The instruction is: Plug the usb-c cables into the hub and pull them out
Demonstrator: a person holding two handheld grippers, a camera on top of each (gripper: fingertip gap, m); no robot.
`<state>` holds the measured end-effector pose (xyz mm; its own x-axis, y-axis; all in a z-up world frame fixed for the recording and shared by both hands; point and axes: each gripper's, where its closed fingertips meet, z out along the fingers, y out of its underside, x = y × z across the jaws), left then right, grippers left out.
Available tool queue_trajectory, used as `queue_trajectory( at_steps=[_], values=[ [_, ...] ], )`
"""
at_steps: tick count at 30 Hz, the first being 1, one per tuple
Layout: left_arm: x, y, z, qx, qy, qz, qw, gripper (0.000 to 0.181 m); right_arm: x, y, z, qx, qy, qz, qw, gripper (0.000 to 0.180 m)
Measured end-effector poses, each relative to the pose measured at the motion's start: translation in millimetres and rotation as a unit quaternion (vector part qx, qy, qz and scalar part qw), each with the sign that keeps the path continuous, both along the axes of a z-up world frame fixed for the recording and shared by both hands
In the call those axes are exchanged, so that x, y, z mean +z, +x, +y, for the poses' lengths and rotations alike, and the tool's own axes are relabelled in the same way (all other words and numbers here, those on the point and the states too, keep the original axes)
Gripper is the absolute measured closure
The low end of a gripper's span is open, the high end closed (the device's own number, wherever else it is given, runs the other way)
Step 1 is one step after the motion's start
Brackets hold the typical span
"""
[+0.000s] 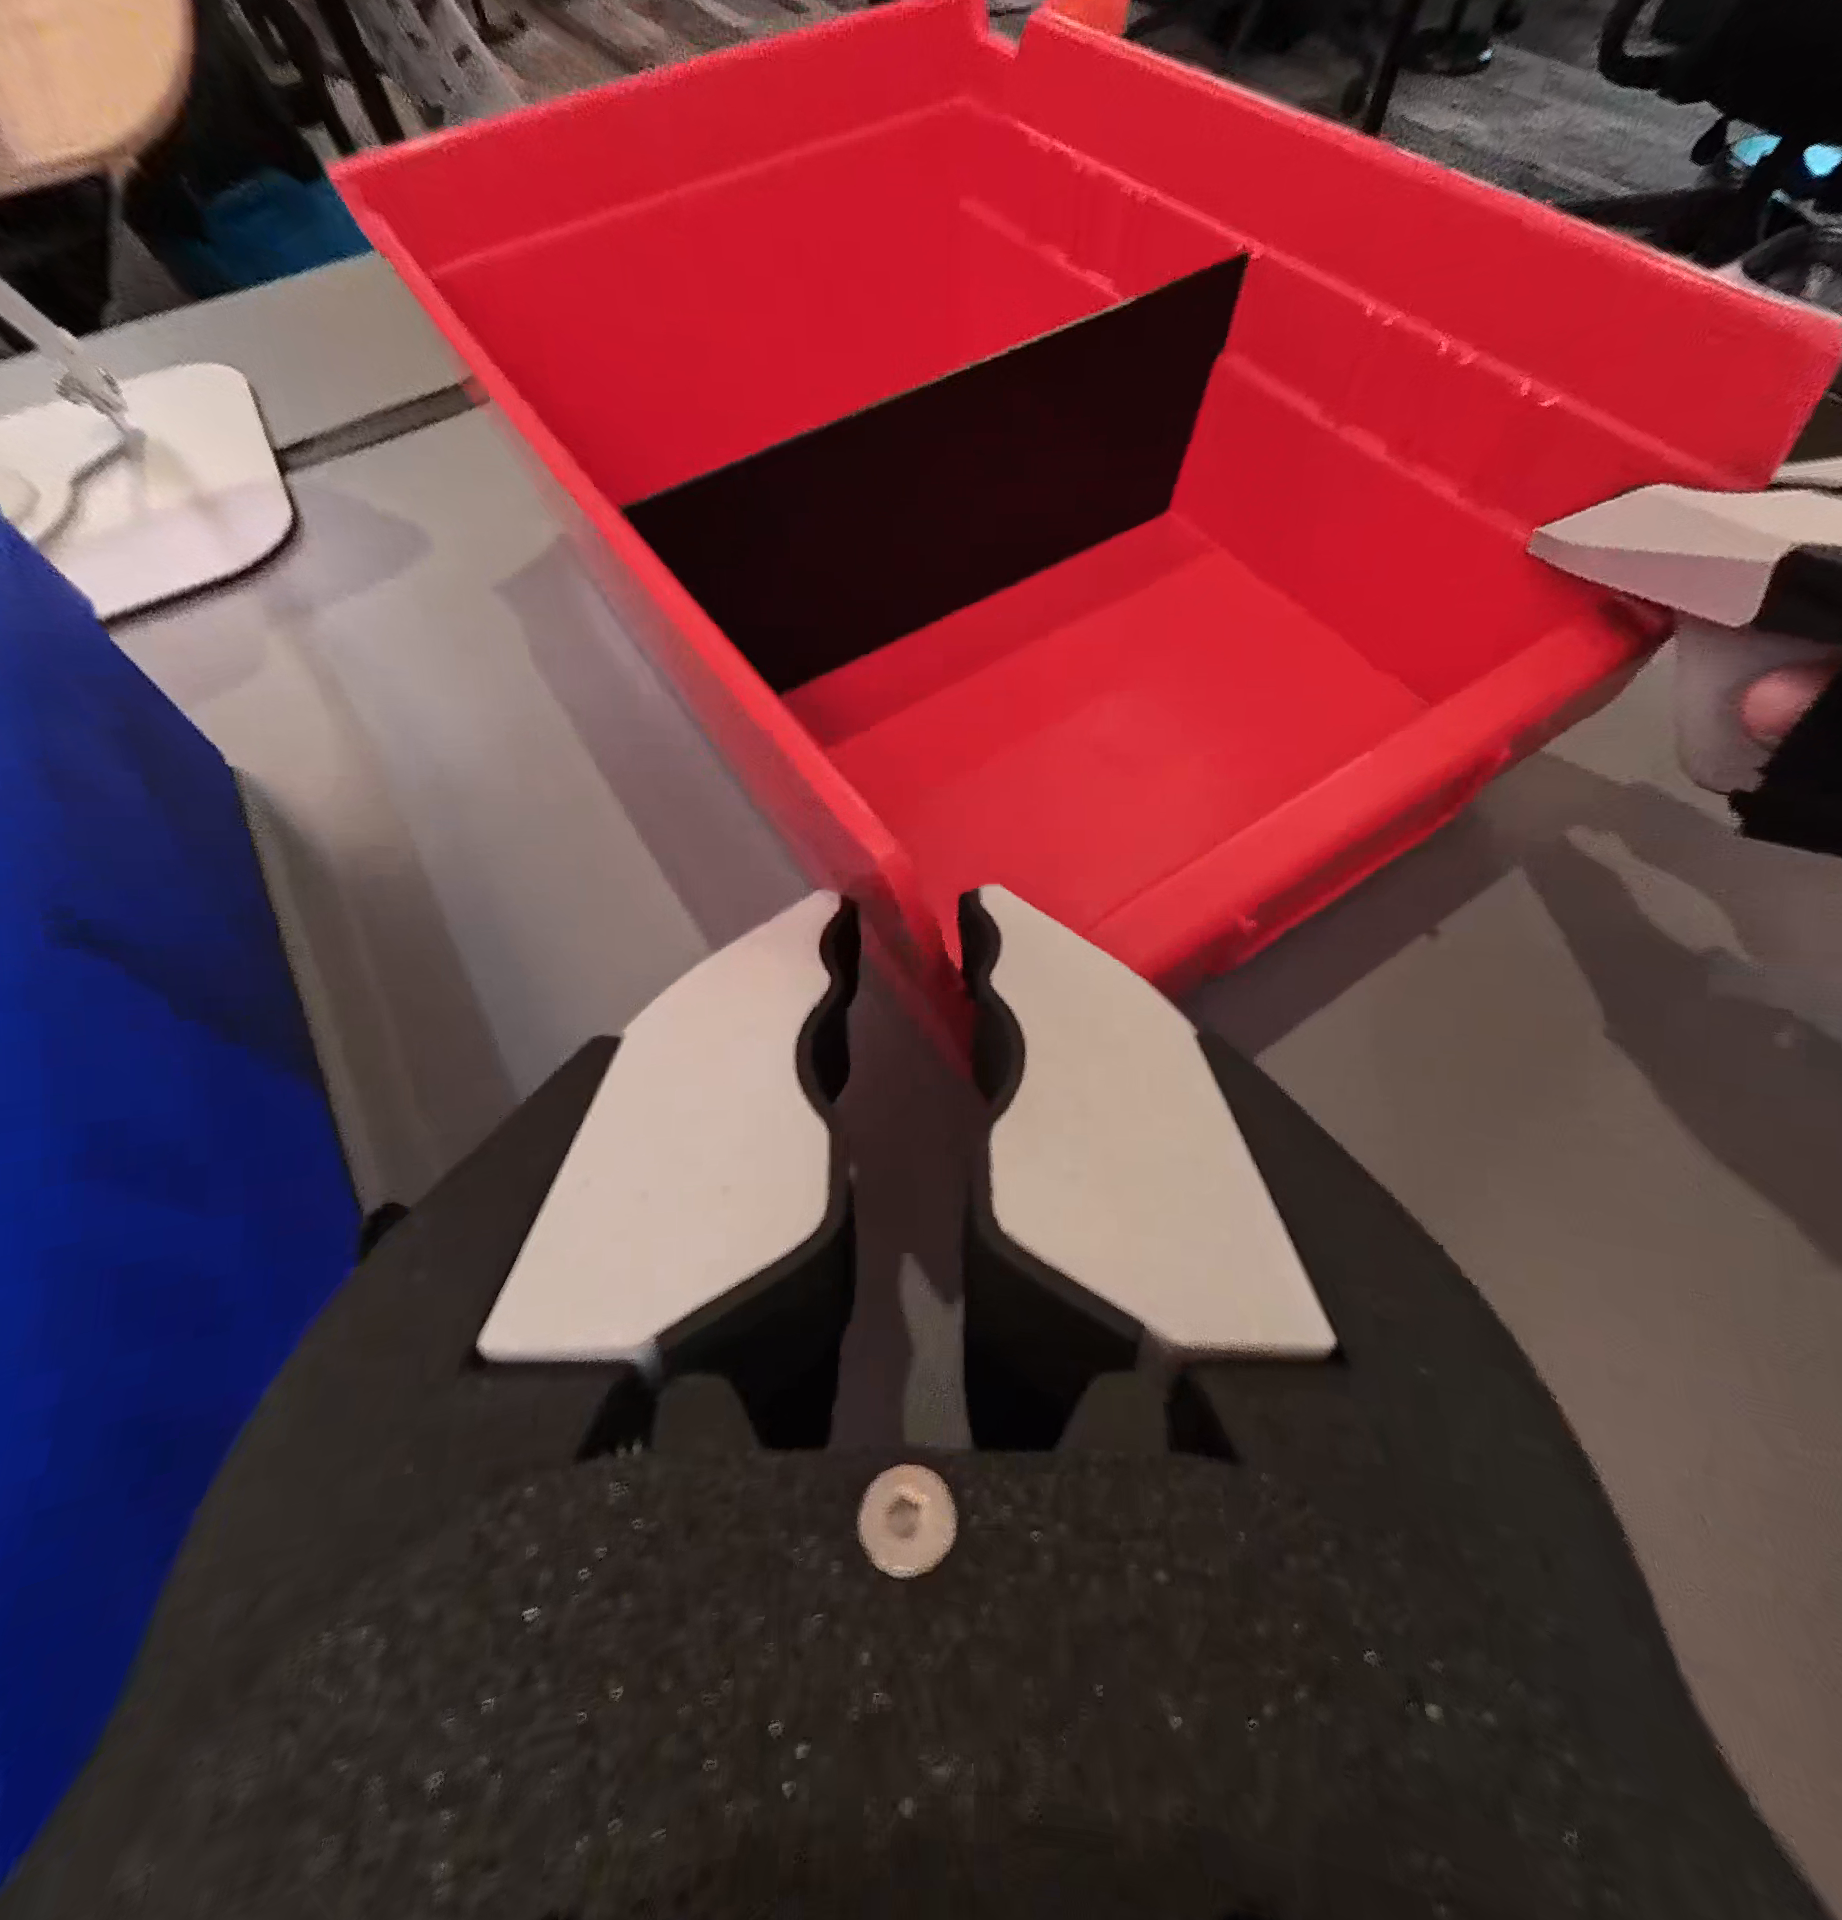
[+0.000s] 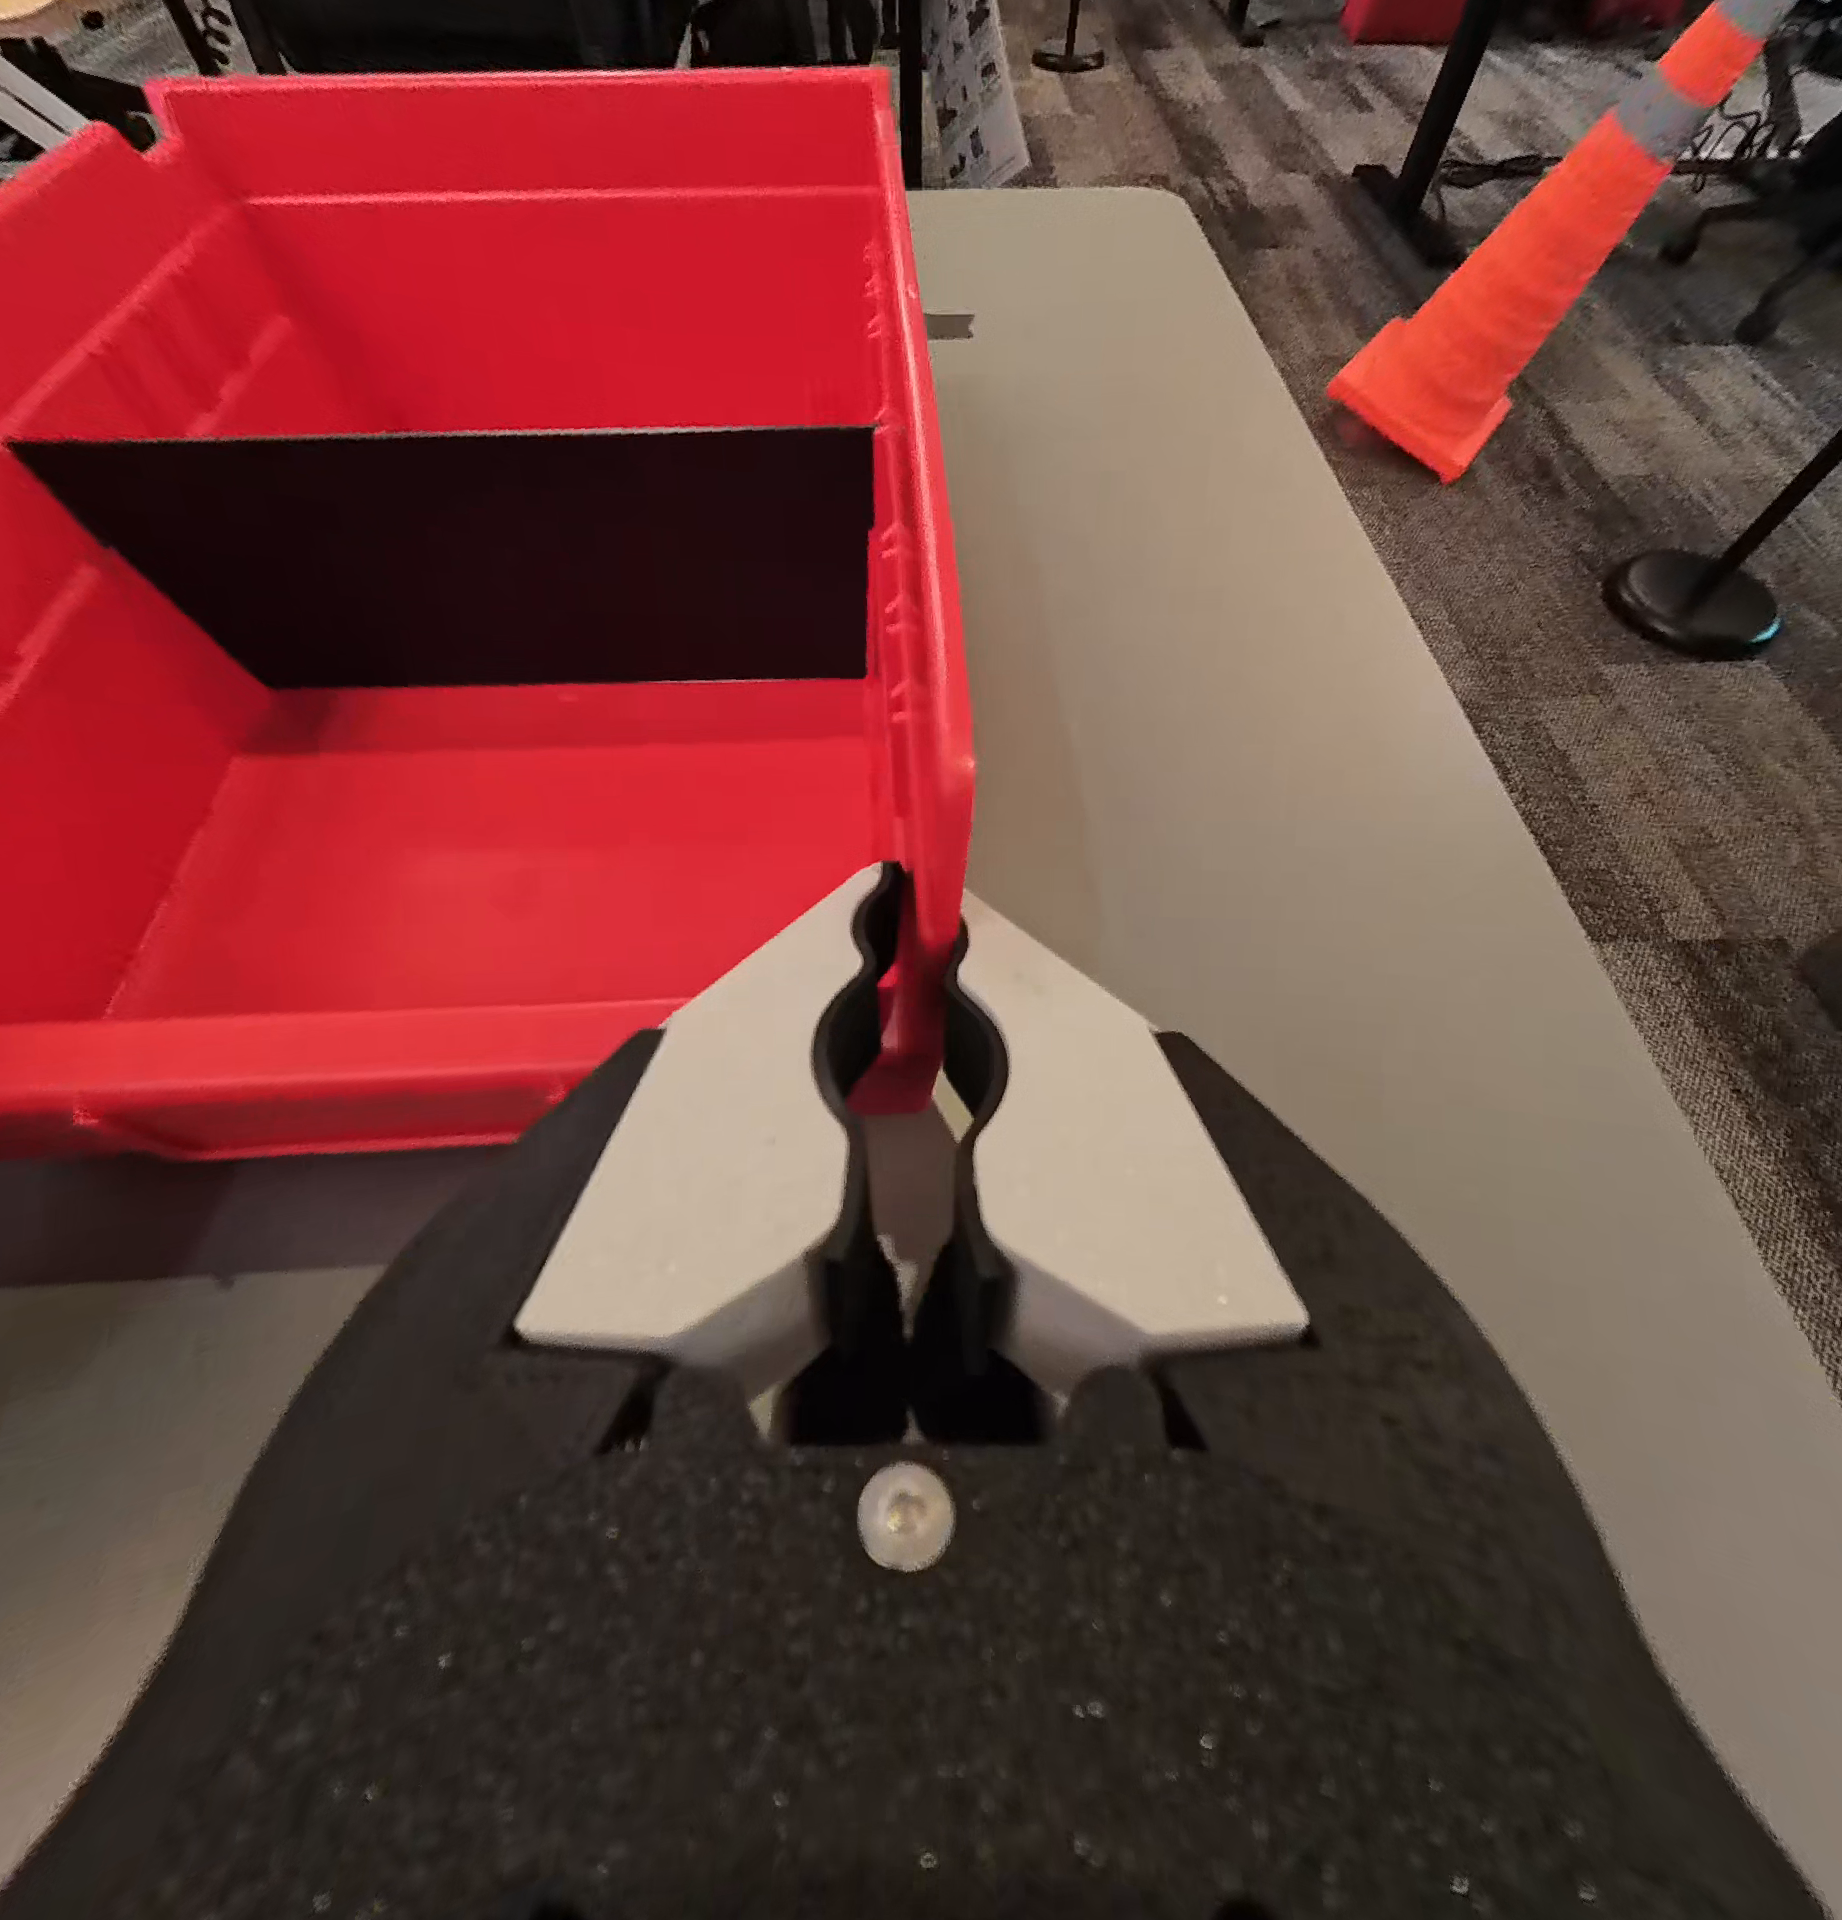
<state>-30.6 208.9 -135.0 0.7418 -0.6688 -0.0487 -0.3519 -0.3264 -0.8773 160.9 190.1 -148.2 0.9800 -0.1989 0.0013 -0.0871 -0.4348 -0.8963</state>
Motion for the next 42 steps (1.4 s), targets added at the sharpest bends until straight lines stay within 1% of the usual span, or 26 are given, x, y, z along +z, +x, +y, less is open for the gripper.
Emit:
queue_trajectory(
  at_steps=[2,3,4,7,9,11,12,13,14,15,16,17,19,20,21,23,25,26,27,28,29,31,33,35,37,42],
  values=[
    [6,-10,-2,0.0,-0.019,-0.001,1.0,0.158,0,-3,1,-0.006,-0.002,0.005,1.0,0.177],
    [15,-17,-6,-0.001,-0.019,-0.005,1.0,0.157,0,-4,1,-0.009,-0.004,0.002,1.0,0.177],
    [28,-26,-11,-0.009,-0.011,-0.018,1.0,0.162,1,-5,2,-0.015,-0.003,-0.003,1.0,0.176],
    [69,-66,-32,-0.032,-0.009,-0.062,0.997,0.158,2,-3,4,-0.039,-0.007,-0.03,0.999,0.172],
    [109,-100,-50,-0.054,0.021,-0.099,0.993,0.157,4,-2,4,-0.048,-0.012,-0.051,0.998,0.166],
    [140,-136,-62,-0.064,0.048,-0.115,0.99,0.152,18,-2,1,-0.065,0.007,-0.059,0.996,0.154],
    [147,-161,-58,-0.047,0.06,-0.109,0.991,0.148,31,-2,-3,-0.079,0.029,-0.066,0.994,0.149],
    [147,-192,-46,-0.01,0.071,-0.099,0.993,0.145,49,-9,-6,-0.084,0.054,-0.08,0.992,0.147],
    [142,-231,-28,0.047,0.084,-0.084,0.992,0.144,68,-26,-6,-0.069,0.087,-0.092,0.99,0.146],
    [131,-274,-8,0.111,0.097,-0.065,0.987,0.141,86,-54,-4,-0.034,0.12,-0.094,0.988,0.144],
    [117,-314,8,0.17,0.102,-0.045,0.979,0.136,99,-92,-1,0.014,0.144,-0.088,0.986,0.142],
    [100,-344,18,0.208,0.097,-0.03,0.973,0.13,105,-136,2,0.071,0.153,-0.071,0.983,0.138],
    [62,-362,26,0.215,0.041,-0.029,0.975,0.12,97,-234,3,0.189,0.143,0.014,0.971,0.124],
    [47,-357,26,0.205,0.012,-0.041,0.978,0.121,87,-280,1,0.233,0.132,0.067,0.961,0.118],
    [35,-351,27,0.197,-0.005,-0.049,0.979,0.123,72,-316,-2,0.257,0.113,0.1,0.955,0.11],
    [15,-341,32,0.195,-0.008,-0.028,0.98,0.13,39,-348,2,0.232,0.07,0.098,0.965,0.11],
    [-3,-331,34,0.186,-0.025,-0.021,0.982,0.145,21,-357,8,0.192,0.055,0.087,0.976,0.119],
    [-8,-326,33,0.177,-0.042,-0.029,0.983,0.151,12,-354,12,0.157,0.05,0.087,0.983,0.135],
    [-9,-324,33,0.173,-0.049,-0.032,0.983,0.155,6,-347,15,0.114,0.046,0.089,0.988,0.158],
    [-9,-327,32,0.167,-0.048,-0.022,0.985,0.169,6,-342,17,0.085,0.055,0.082,0.991,0.167],
    [-9,-332,32,0.156,-0.046,-0.008,0.987,0.174,6,-336,18,0.059,0.056,0.076,0.994,0.172],
    [-6,-349,35,0.154,-0.029,0.014,0.987,0.177,9,-347,21,0.054,0.059,0.083,0.993,0.172],
    [-2,-373,36,0.171,-0.023,0.018,0.985,0.178,12,-368,22,0.052,0.049,0.062,0.996,0.174],
    [2,-405,39,0.196,-0.018,0.012,0.98,0.178,16,-398,29,0.074,0.049,0.052,0.995,0.174],
    [8,-440,45,0.226,-0.008,0.009,0.974,0.179,19,-432,41,0.104,0.049,0.04,0.993,0.173],
    [8,-512,69,0.263,0.006,0.001,0.965,0.179,23,-505,77,0.135,0.056,0.015,0.989,0.174]
  ],
)
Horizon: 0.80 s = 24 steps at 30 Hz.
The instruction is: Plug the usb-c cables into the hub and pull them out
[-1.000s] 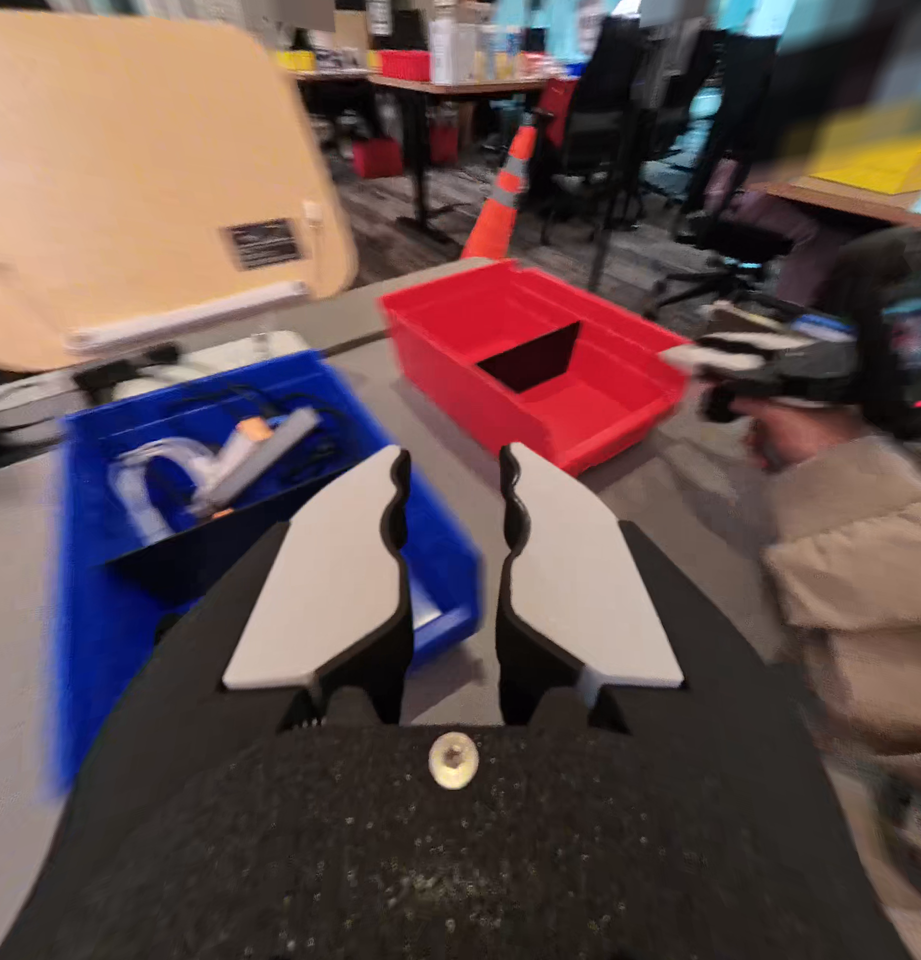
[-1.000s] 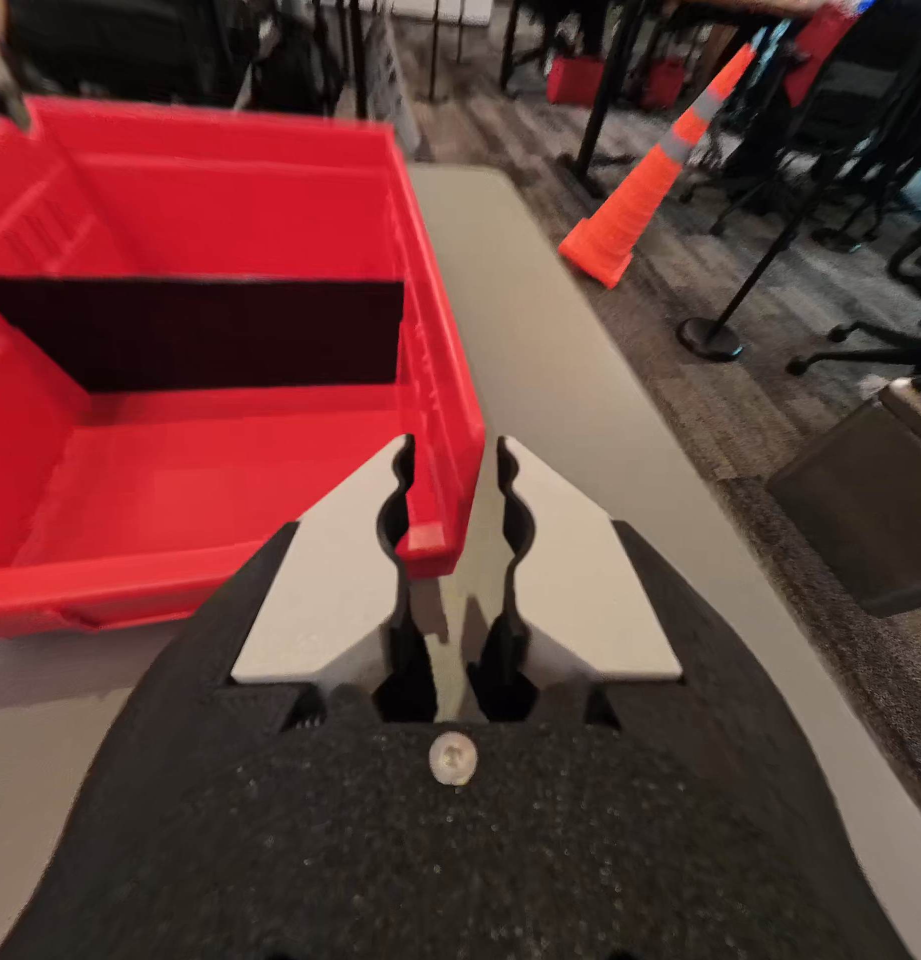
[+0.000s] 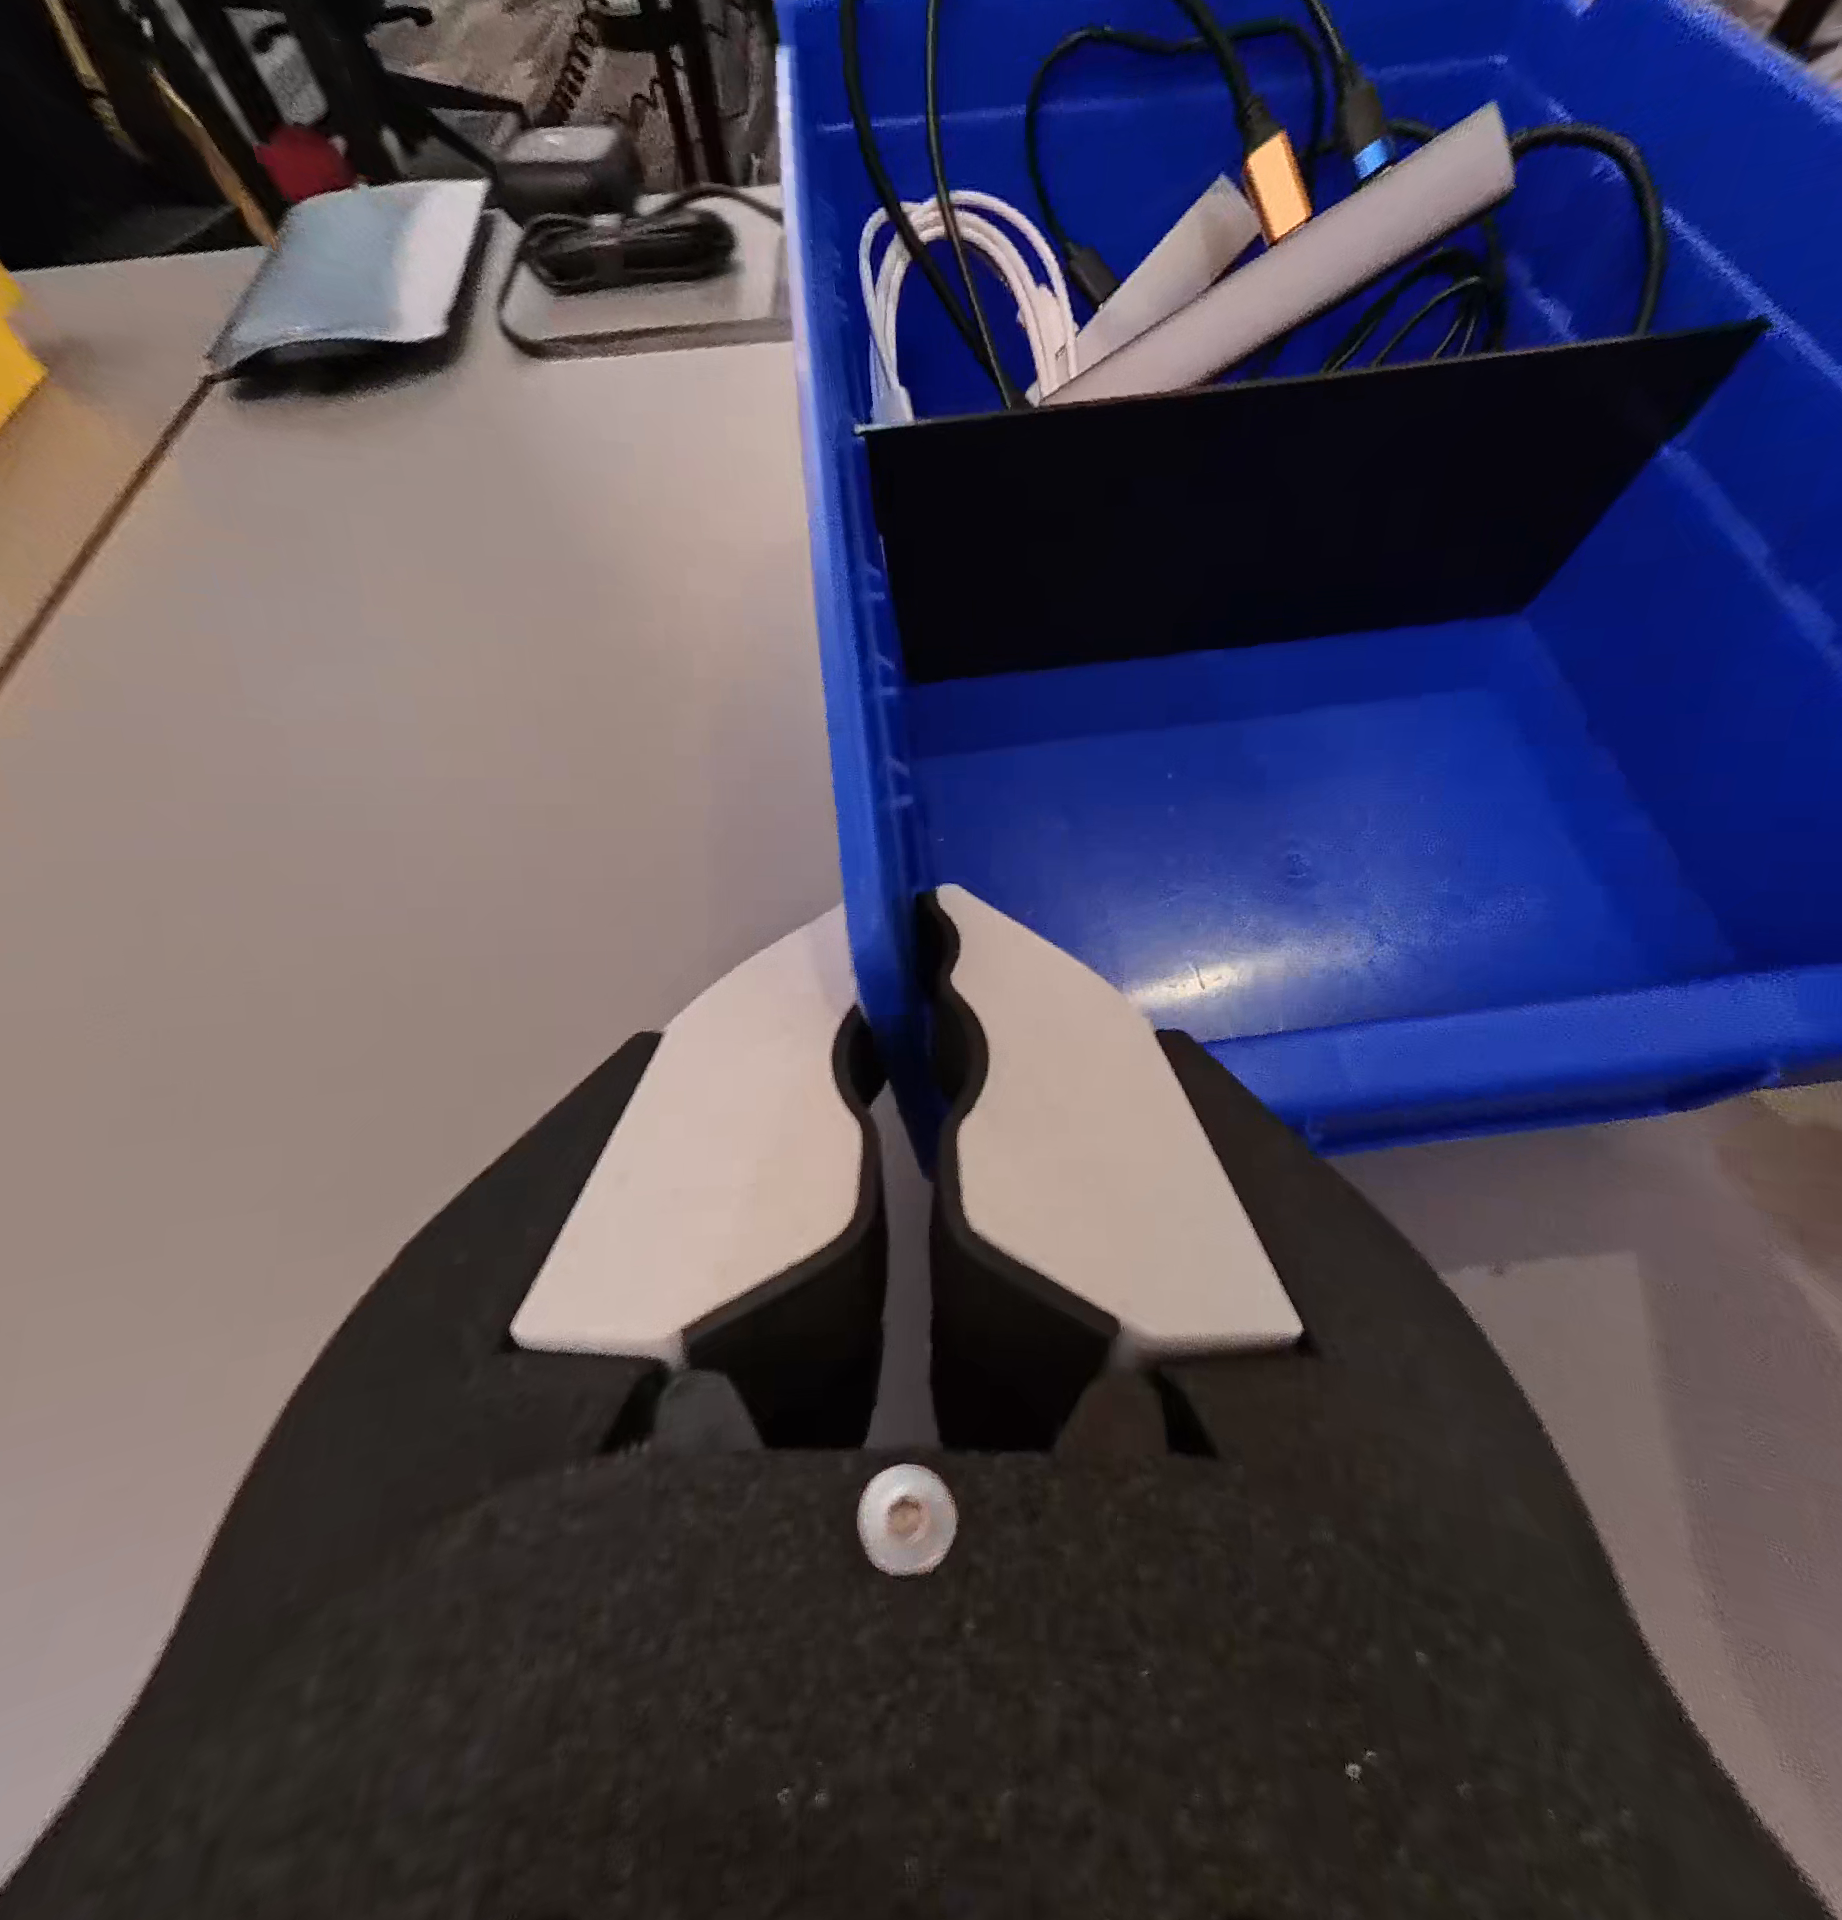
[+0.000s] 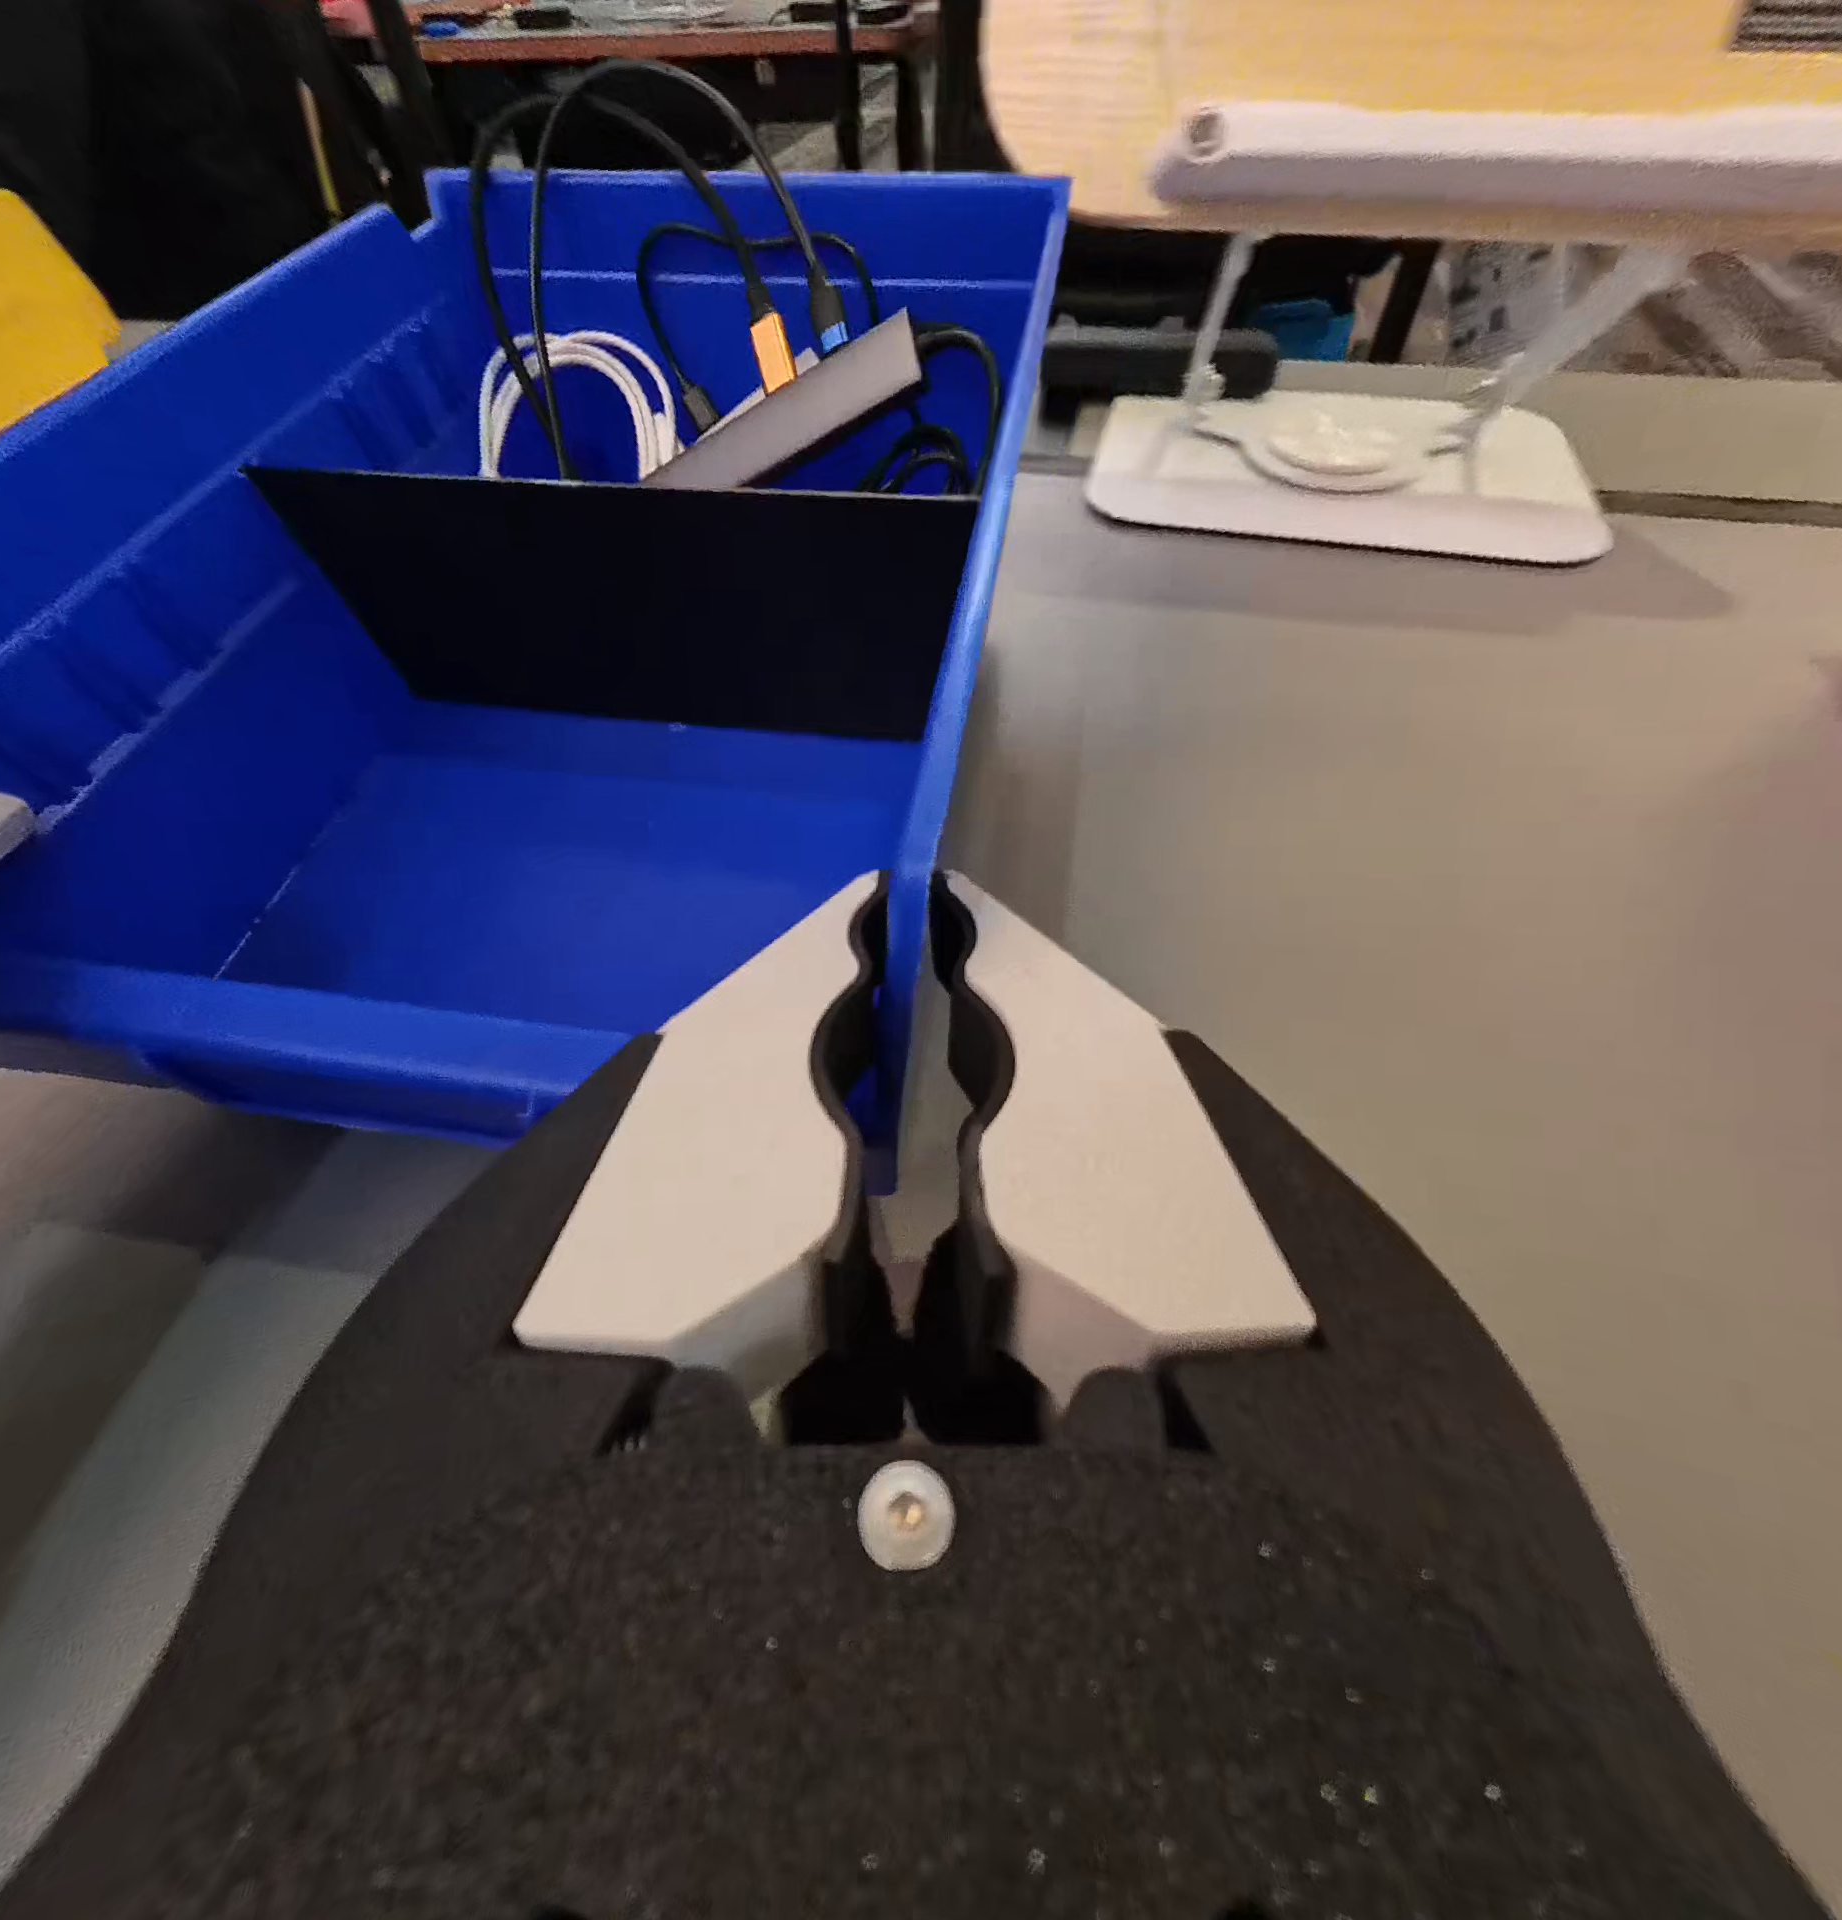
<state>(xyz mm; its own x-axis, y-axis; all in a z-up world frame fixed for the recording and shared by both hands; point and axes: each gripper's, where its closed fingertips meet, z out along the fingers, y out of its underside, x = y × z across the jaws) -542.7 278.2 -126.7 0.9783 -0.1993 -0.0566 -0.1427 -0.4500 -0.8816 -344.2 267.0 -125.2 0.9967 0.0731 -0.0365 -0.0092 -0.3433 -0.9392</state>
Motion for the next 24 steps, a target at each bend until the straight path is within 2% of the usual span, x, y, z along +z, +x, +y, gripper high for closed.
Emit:
queue_trajectory(
  at_steps=[3,6,10,11,13,14,17,20,24],
  values=[
    [-5,-27,10,0.001,-0.007,0.014,1.0,0.179,-12,-30,12,0.01,-0.021,0.005,1.0,0.174],
    [-13,-35,16,0.001,-0.016,-0.034,0.999,0.178,-15,-41,17,0.025,-0.011,0.013,1.0,0.171],
    [-11,-36,16,0.031,-0.009,-0.075,0.997,0.176,-15,-47,11,0.119,-0.052,0.086,0.988,0.162],
    [-9,-38,15,0.042,0.0,-0.069,0.997,0.17,-12,-45,4,0.154,-0.064,0.094,0.982,0.156],
    [0,-45,11,0.061,0.023,-0.057,0.996,0.158,-1,-36,-15,0.236,-0.06,0.092,0.966,0.127],
    [7,-48,8,0.065,0.038,-0.053,0.996,0.157,3,-23,-27,0.266,-0.057,0.077,0.959,0.118],
    [30,-54,-5,0.07,0.106,-0.057,0.99,0.153,19,46,-50,0.267,0.003,0.044,0.963,0.112],
    [53,-57,-20,0.084,0.139,-0.051,0.985,0.153,28,147,-69,0.173,0.063,0.025,0.983,0.112],
    [59,-36,-36,0.087,0.136,-0.009,0.987,0.154,36,268,-92,0.067,0.067,0.058,0.994,0.105]
  ],
)
